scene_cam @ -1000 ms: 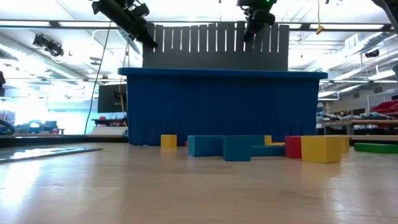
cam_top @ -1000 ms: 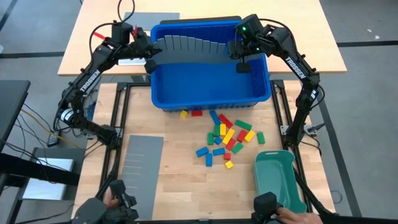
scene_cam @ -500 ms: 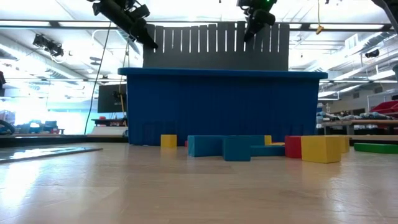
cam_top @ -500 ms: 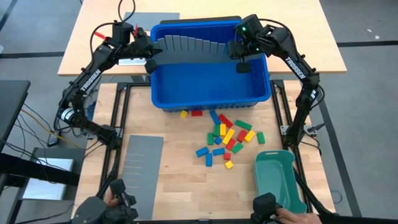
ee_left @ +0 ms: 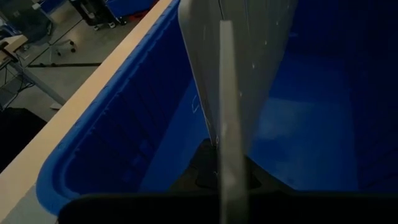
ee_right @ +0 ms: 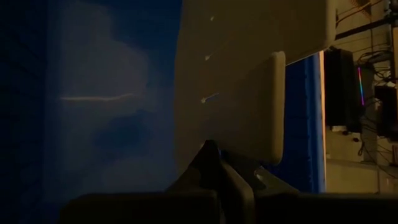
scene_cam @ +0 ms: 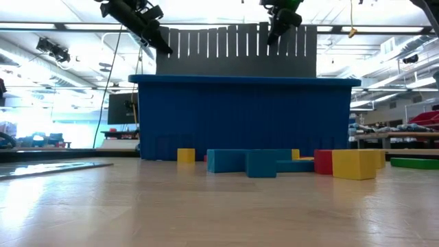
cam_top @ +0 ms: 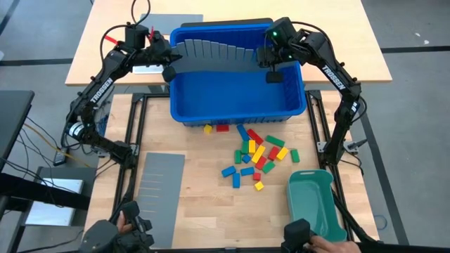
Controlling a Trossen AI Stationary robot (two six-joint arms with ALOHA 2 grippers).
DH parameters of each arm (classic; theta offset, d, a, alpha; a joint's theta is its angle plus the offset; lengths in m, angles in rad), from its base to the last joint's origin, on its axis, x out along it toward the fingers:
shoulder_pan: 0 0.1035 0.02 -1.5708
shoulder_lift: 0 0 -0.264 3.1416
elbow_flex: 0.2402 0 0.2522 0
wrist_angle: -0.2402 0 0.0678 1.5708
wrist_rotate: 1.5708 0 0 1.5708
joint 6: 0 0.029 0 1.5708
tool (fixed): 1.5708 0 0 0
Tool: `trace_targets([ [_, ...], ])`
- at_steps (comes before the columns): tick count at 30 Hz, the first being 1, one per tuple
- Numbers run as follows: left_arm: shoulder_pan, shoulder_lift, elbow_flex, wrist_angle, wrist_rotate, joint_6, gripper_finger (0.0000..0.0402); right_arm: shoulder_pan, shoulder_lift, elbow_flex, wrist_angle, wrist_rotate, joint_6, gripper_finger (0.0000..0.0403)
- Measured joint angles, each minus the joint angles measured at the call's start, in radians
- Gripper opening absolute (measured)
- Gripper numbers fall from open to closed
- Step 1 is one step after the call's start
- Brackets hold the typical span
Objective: Sort Items/Unsort Items
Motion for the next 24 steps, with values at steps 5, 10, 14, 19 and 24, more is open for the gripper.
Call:
trace_targets([
  [5, 0.000, 0.000, 0.000, 0.000, 0.000, -0.007, 0.0001, -0.004, 0.000, 0.000, 0.007, 0.008, 0.021, 0.0000],
  [10, 0.000, 0.000, 0.000, 0.000, 0.000, -0.008, 0.0001, -0.006, 0.000, 0.000, 0.007, 0.015, 0.048, 0.0000],
  [14, 0.000, 0.001, -0.001, 0.001, 0.002, -0.008, 0.0001, -0.012, 0.000, -0.009, 0.009, 0.015, 0.069, 0.0000],
  [19, 0.000, 0.002, -0.001, 0.001, 0.006, -0.009, 0.0001, -0.024, 0.000, -0.010, 0.009, 0.010, 0.092, 0.0000],
  [24, 0.000, 0.002, -0.001, 0.000, 0.007, -0.009, 0.0001, -0.033, 0.000, -0.012, 0.007, 0.008, 0.109, 0.0000],
])
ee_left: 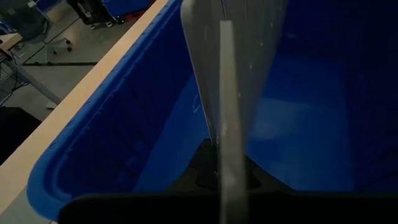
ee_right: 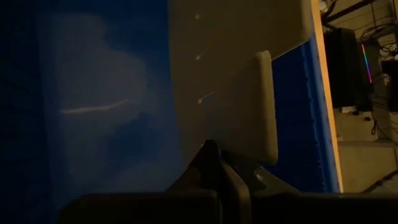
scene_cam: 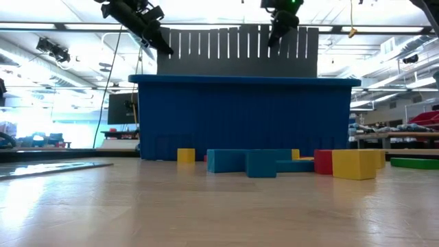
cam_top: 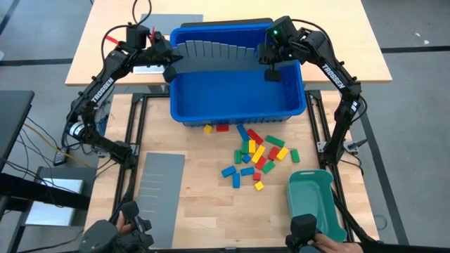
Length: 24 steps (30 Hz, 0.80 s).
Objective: Sort Items/Unsort Items
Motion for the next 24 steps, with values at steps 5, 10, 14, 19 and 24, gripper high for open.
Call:
trace_targets([
  [5, 0.000, 0.000, -0.001, -0.003, -0.001, 0.001, 0.0001, -0.003, 0.000, -0.041, 0.015, -0.002, 0.012, 0.0000],
  [10, 0.000, 0.002, -0.002, -0.005, -0.007, 0.001, 0.0001, -0.004, 0.000, -0.069, 0.030, 0.000, 0.012, 0.0000],
  [14, 0.000, 0.000, -0.002, -0.005, -0.008, 0.001, 0.0001, -0.004, 0.000, -0.061, 0.036, 0.013, 0.001, 0.0000],
  [19, 0.000, -0.001, 0.000, -0.003, -0.007, 0.001, 0.0001, -0.003, 0.000, -0.053, 0.049, 0.031, -0.010, 0.0000],
  [24, 0.000, -0.001, 0.000, -0.002, -0.007, 0.001, 0.0001, 0.002, 0.000, -0.053, 0.050, 0.039, -0.013, 0.0000],
])
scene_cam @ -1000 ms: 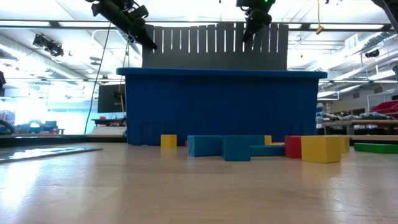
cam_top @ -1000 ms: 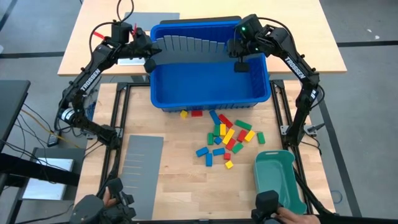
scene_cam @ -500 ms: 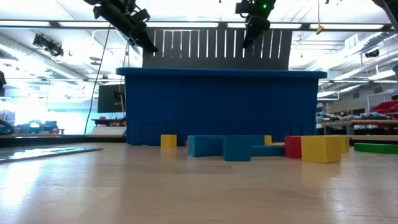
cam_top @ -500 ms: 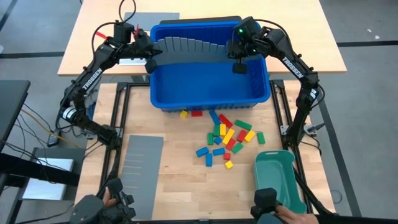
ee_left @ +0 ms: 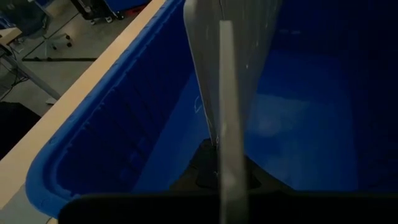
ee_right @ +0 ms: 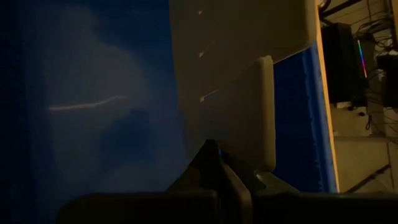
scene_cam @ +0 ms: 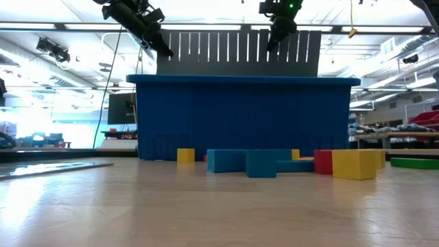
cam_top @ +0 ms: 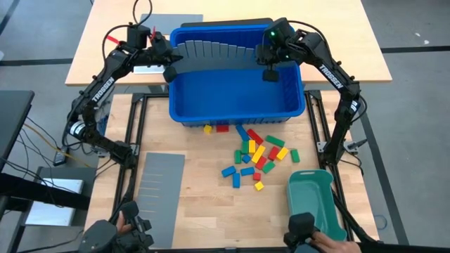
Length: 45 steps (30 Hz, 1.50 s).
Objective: Sort Items/Unsort Items
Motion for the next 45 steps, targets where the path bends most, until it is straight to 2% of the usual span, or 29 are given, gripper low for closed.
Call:
trace_targets([
  [45, 0.000, 0.000, 0.000, 0.001, -0.001, -0.003, 0.0001, 0.035, -0.003, 0.002, 0.001, 0.071, 0.033, 0.0000],
])
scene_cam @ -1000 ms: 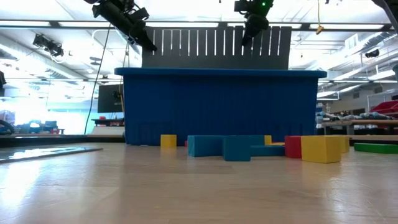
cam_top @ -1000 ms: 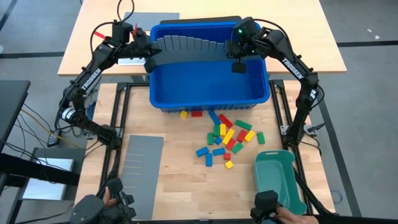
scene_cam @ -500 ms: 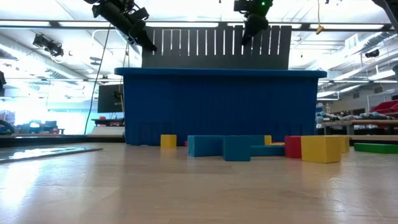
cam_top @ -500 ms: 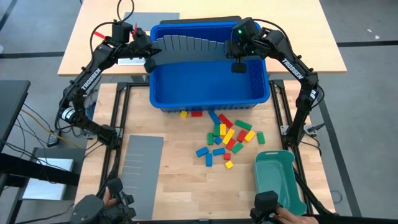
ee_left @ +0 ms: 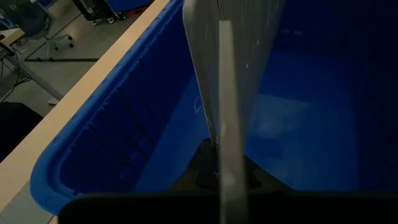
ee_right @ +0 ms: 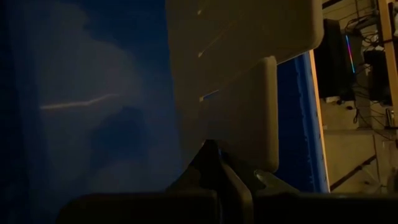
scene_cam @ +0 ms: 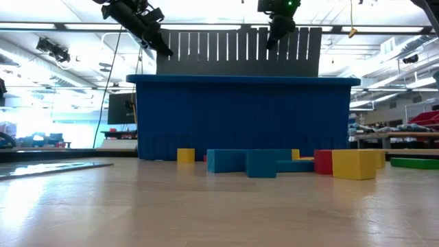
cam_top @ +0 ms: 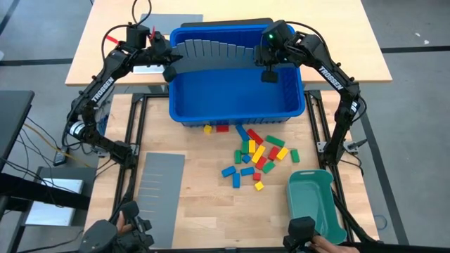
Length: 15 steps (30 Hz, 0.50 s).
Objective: Sort Items/Unsort Items
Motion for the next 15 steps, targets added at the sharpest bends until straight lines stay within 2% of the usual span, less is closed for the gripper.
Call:
trace_targets([
  [15, -0.001, 0.000, 0.000, -0.003, 0.001, 0.000, 0.0001, -0.012, 0.000, 0.001, -0.028, -0.034, 0.046, 0.0000],
])
